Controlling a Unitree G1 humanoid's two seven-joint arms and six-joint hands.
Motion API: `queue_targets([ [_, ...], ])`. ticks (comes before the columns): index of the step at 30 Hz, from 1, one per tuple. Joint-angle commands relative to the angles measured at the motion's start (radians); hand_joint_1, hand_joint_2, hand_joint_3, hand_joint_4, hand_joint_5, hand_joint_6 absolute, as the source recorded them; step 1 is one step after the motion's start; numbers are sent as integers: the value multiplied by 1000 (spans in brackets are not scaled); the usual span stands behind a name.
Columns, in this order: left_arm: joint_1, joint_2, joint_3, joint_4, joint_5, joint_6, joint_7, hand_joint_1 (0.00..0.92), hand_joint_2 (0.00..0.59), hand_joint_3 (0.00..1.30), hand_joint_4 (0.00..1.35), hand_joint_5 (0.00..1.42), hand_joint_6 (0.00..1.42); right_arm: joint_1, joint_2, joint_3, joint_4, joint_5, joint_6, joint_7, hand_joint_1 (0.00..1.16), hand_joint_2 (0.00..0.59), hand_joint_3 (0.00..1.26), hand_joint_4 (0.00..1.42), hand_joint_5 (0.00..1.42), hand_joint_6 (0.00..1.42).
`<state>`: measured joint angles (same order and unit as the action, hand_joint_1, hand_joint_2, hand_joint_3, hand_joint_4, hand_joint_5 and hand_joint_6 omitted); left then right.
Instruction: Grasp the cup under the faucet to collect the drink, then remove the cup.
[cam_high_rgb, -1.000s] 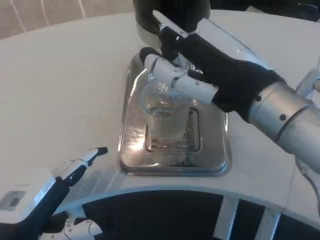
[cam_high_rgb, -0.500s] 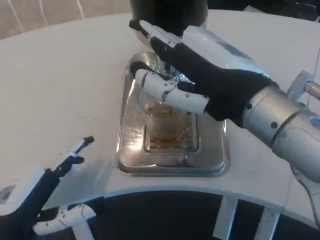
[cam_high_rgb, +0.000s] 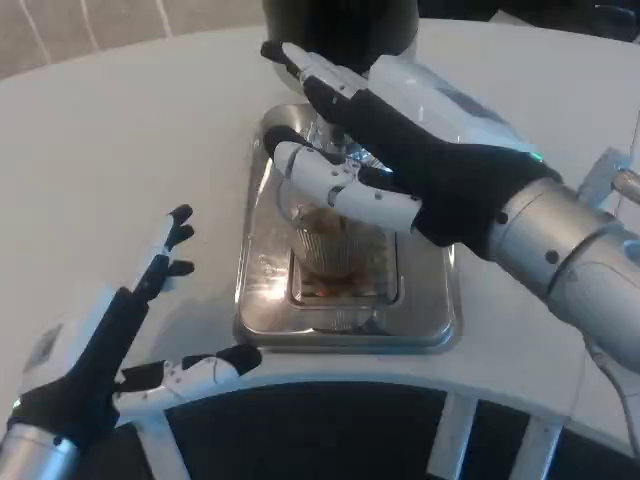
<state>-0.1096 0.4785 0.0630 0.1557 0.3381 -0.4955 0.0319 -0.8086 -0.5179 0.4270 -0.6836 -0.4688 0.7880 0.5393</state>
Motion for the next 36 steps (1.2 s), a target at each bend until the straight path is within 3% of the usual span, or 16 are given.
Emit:
queue_targets([
  [1,-43,-29,-18,42,27,7,29,354,44,0,0,226,260,30,14,27,-19,29,-34,57,0,515,0,0,0,0],
  [24,-275,-75,-99,264,74,-6,81,431,66,11,0,293,320,43,36,12,-29,9,-23,75,0,519,0,0,0,0],
  [36,-350,-89,-118,348,65,-12,117,414,69,43,4,133,202,42,46,10,-24,3,-26,77,1,527,0,0,0,0],
])
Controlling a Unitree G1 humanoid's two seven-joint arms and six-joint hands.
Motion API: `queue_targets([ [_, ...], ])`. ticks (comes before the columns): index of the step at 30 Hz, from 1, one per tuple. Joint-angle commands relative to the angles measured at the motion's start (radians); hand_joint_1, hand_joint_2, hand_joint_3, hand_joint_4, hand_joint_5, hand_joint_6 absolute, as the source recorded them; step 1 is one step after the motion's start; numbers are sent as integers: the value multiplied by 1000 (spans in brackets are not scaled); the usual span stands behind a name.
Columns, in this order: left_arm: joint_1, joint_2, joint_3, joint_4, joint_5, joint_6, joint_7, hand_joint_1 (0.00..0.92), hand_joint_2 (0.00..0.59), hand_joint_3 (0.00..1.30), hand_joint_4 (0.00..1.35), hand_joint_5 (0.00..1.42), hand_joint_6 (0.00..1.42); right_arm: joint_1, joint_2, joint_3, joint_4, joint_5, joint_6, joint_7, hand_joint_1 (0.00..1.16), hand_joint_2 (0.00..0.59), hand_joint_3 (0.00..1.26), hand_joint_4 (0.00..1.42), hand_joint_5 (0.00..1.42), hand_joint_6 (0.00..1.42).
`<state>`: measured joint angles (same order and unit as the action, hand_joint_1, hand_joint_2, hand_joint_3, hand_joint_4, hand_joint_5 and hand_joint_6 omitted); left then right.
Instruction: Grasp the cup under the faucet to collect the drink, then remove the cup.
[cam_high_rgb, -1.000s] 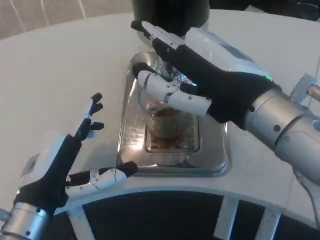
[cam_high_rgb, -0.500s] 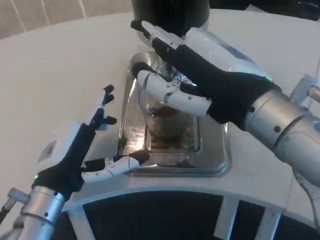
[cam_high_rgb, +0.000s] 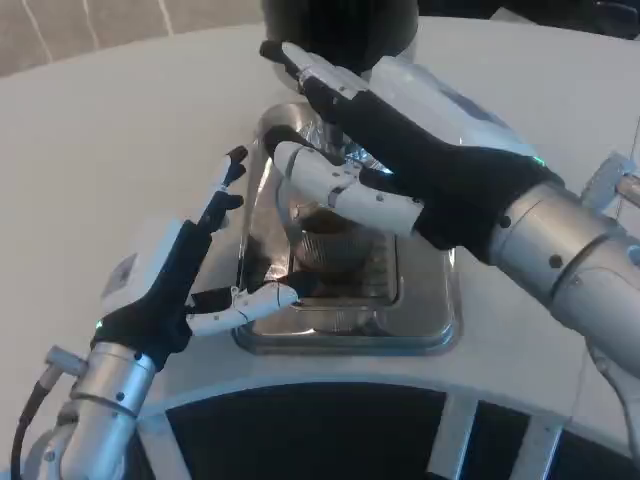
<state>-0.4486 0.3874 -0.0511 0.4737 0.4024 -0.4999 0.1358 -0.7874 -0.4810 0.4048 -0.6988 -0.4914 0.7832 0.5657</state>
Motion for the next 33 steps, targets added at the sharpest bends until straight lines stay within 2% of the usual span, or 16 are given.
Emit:
queue_targets([
  [1,-15,2,-5,35,0,-11,15,414,69,43,4,131,200,21,9,32,-8,24,-22,50,1,527,0,0,0,0],
  [8,-32,-3,-8,65,-11,-26,13,411,68,43,15,114,190,33,5,13,-31,21,-13,47,1,530,0,0,0,0],
  [11,-39,-4,-7,75,-13,-36,15,407,68,43,15,113,186,64,-7,-21,-96,-11,-32,20,1,531,0,0,0,0],
  [15,-46,-3,-8,92,-17,-42,11,402,69,43,15,112,184,127,-2,-97,-178,-37,-55,-26,1,531,0,0,0,0],
  [19,-58,-4,-11,119,-22,-50,2,399,70,46,21,111,183,173,5,-171,-216,-46,-79,-65,1,531,0,0,0,0],
  [23,-69,-7,-13,138,-23,-56,3,396,71,50,24,111,189,208,12,-205,-252,-64,-88,-83,1,531,0,0,0,0],
  [27,-83,-5,-11,162,-26,-65,4,390,73,52,25,111,193,274,2,-223,-317,-96,-75,-69,1,531,0,0,0,0],
  [30,-93,-1,-9,182,-28,-70,5,388,73,53,26,111,195,356,-1,-270,-348,-120,-103,-41,1,531,0,0,0,0],
  [33,-101,4,-10,198,-31,-74,5,386,74,53,26,111,196,448,16,-348,-348,-146,-177,10,1,531,0,0,0,0],
])
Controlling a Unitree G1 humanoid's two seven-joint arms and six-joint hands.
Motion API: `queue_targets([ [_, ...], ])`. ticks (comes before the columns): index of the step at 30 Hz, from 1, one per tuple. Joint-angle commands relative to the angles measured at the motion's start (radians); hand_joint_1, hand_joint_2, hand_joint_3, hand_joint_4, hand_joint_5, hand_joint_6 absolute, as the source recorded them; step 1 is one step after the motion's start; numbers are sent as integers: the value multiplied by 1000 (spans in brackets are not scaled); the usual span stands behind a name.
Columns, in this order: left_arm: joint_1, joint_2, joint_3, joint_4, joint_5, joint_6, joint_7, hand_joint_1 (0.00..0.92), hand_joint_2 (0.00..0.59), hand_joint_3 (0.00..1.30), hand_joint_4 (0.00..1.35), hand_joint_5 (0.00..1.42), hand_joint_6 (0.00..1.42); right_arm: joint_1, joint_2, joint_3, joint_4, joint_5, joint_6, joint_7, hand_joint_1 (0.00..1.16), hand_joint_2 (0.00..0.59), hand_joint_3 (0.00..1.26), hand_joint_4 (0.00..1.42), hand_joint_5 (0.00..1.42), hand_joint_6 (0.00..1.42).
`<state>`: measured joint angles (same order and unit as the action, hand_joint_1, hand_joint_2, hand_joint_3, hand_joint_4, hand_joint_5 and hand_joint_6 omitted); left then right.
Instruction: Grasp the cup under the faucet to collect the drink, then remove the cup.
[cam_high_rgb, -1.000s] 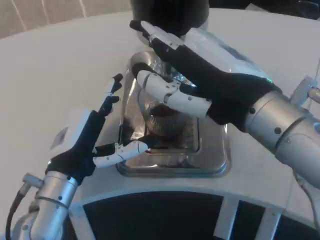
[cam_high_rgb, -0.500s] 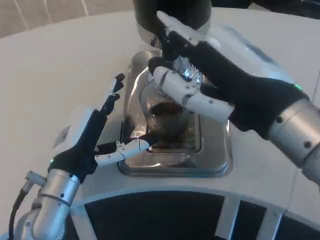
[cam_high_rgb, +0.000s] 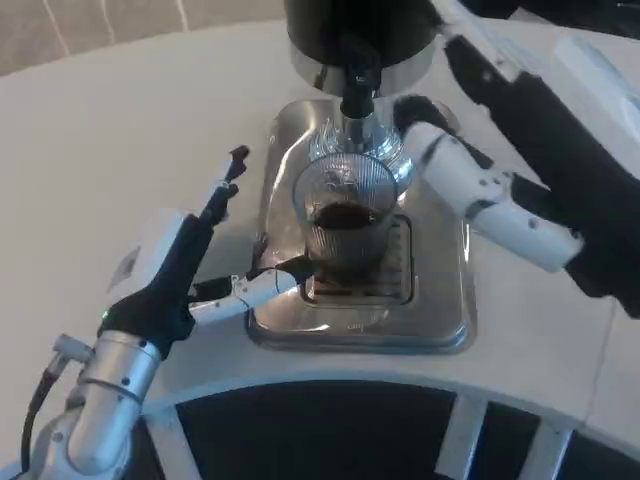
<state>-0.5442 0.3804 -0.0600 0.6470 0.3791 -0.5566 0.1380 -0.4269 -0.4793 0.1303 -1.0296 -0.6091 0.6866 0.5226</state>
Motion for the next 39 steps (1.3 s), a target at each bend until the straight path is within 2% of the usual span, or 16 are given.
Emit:
queue_targets([
  [1,-9,13,0,30,-10,-20,1,386,74,53,26,111,196,120,26,-106,-18,-38,-110,73,1,531,0,0,0,0],
  [3,-17,17,-1,43,-12,-25,-2,385,74,53,26,111,197,170,55,-160,-18,-61,-170,106,5,531,0,0,0,0],
  [6,-35,18,-4,72,-17,-33,-4,385,74,53,26,111,198,244,138,-234,-18,-117,-289,163,42,552,0,0,0,0],
  [12,-75,15,-12,128,-21,-57,-4,393,79,53,26,120,199,390,339,-297,-18,-220,-464,263,66,564,0,0,0,0],
  [14,-89,13,-15,146,-21,-68,-6,397,80,53,25,122,203,435,388,-319,-18,-234,-511,293,70,566,0,0,0,0],
  [18,-111,7,-20,176,-24,-84,-9,401,81,53,20,124,208,473,457,-365,-18,-252,-575,343,75,566,0,0,0,0],
  [23,-145,-5,-28,216,-36,-103,-24,405,83,53,17,125,214,526,518,-381,-18,-276,-625,408,80,566,0,0,0,0],
  [31,-196,-20,-41,282,-45,-138,-53,409,84,63,16,126,228,532,598,-388,-18,-306,-686,484,86,566,0,0,0,0],
  [39,-236,-29,-54,326,-50,-172,-80,410,84,63,16,128,231,563,628,-400,-18,-302,-722,506,90,566,0,0,0,0],
])
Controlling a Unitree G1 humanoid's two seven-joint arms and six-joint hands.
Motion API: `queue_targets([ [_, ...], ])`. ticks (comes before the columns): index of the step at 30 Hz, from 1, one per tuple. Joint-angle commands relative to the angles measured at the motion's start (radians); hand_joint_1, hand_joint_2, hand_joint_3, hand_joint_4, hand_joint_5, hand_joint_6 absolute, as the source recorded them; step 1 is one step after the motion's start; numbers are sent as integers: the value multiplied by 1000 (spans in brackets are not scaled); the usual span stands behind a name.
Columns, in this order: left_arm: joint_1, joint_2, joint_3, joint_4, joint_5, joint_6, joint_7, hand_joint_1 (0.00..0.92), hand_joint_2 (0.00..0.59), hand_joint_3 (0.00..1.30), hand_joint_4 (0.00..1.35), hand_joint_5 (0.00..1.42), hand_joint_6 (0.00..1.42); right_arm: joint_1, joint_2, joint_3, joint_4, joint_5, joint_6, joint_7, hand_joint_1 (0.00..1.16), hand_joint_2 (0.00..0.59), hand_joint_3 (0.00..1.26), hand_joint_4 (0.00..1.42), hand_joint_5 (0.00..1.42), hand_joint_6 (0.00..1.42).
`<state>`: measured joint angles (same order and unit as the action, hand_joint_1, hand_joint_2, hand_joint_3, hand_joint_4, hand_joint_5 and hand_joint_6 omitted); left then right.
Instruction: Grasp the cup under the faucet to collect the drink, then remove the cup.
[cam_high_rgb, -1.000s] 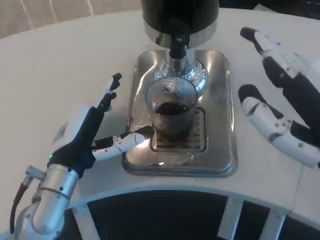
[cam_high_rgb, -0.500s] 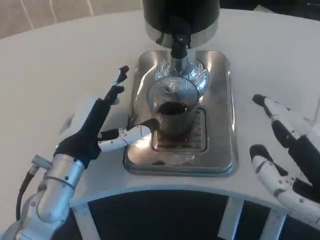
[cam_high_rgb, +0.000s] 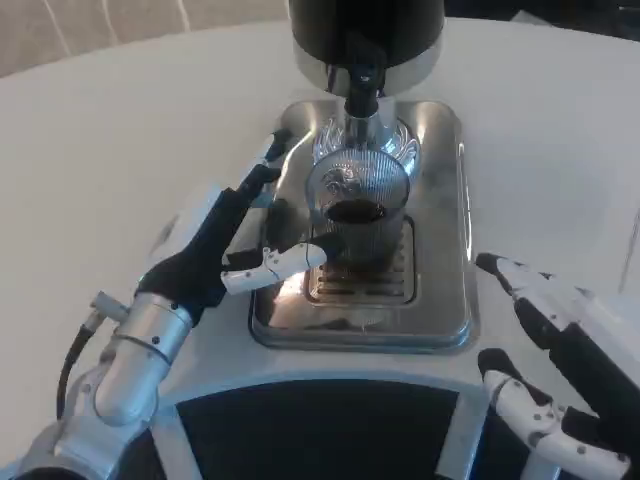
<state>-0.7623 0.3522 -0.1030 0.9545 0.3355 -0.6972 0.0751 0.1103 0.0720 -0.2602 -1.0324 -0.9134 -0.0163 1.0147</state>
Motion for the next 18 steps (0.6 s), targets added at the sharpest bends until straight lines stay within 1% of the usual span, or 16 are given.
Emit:
queue_targets([
  [1,-21,-2,-12,21,-8,-37,-21,412,84,63,16,129,232,27,78,-13,-15,2,-19,14,90,566,0,0,0,0],
  [5,-22,4,-12,23,-14,-52,-35,416,82,63,16,133,233,38,85,-10,-15,-2,-17,17,92,566,1,0,0,0],
  [12,-20,29,-7,27,-27,-86,-76,419,82,63,16,137,236,42,100,25,-15,-33,-8,22,94,566,5,0,0,0],
  [18,-18,44,-3,20,-40,-119,-119,414,85,63,16,138,243,30,100,48,-15,-62,18,31,98,573,12,0,0,0],
])
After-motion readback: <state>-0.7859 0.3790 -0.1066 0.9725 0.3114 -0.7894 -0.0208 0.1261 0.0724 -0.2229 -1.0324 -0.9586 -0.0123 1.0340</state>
